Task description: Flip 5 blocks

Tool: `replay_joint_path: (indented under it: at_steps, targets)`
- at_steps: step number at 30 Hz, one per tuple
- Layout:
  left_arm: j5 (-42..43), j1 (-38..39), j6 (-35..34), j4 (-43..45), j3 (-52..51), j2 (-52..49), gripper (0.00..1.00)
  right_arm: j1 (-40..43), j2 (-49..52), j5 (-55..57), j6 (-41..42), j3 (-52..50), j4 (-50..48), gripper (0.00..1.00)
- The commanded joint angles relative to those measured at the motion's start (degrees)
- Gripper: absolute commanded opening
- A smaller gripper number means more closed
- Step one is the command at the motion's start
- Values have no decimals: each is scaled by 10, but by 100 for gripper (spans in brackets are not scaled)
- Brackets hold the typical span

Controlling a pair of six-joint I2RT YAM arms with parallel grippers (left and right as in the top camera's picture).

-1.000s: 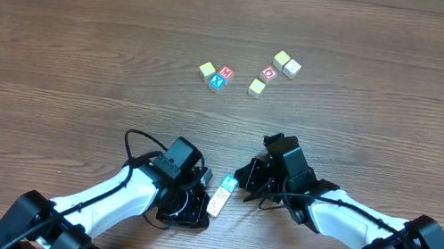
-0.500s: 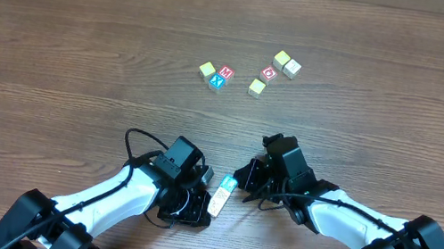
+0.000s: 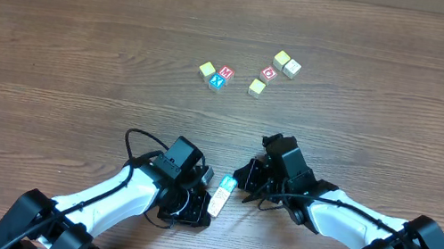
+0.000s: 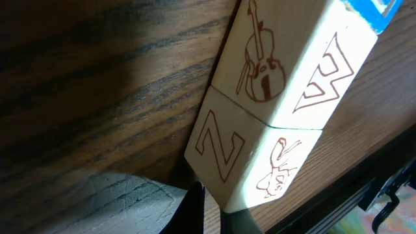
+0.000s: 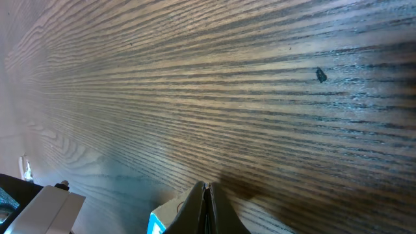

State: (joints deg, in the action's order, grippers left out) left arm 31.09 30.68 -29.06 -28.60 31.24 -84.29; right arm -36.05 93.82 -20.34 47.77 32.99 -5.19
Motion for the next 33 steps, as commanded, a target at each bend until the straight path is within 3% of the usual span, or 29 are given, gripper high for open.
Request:
replay_joint_path:
  at_steps: [1, 33]
  targets:
    - [-1, 2, -8, 8, -3, -5, 4, -7, 2, -3, -1, 8, -3, 4]
    - [-2, 31, -55, 30, -3, -5, 4, -7, 2, -7, -1, 8, 1, 4]
